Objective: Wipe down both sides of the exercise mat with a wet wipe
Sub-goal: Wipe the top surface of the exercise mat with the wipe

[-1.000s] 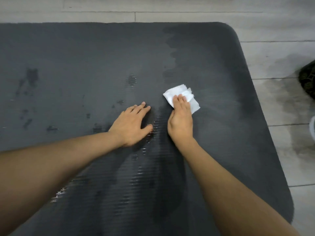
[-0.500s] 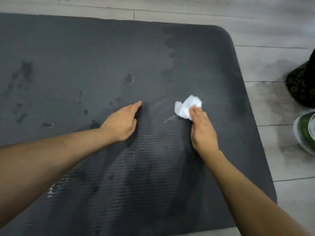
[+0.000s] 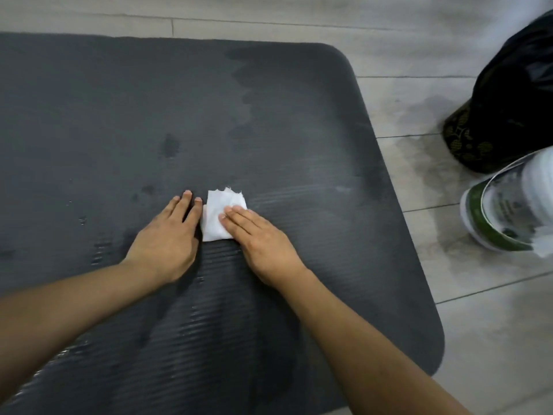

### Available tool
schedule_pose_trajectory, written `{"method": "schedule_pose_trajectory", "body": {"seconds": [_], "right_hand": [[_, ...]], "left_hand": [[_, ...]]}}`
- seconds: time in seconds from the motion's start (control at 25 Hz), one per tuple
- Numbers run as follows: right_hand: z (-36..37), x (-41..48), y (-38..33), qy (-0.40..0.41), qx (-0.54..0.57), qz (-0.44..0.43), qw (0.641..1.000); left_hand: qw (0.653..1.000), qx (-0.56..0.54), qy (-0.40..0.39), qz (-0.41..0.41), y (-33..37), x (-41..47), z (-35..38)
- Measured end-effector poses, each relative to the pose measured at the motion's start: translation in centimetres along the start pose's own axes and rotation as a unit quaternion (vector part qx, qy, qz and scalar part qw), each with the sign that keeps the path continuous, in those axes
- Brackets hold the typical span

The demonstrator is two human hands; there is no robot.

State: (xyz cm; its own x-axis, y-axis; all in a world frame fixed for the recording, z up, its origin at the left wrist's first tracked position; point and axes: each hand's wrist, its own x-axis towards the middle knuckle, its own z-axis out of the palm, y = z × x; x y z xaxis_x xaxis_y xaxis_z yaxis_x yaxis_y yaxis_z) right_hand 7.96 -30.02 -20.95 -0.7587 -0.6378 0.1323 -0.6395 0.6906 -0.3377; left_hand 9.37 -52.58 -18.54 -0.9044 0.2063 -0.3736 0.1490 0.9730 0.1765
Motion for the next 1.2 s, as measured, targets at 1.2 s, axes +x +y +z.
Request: {"method": "schedule_pose_trajectory", "body": {"seconds": [1.2], "right_hand": [[-0.5,-6.8,-2.8,-0.013,-0.009,0.054,0.998]], "left_hand": [[0.997,0.036,0.028,-0.064,3.1,-0.3,0.6]]}}
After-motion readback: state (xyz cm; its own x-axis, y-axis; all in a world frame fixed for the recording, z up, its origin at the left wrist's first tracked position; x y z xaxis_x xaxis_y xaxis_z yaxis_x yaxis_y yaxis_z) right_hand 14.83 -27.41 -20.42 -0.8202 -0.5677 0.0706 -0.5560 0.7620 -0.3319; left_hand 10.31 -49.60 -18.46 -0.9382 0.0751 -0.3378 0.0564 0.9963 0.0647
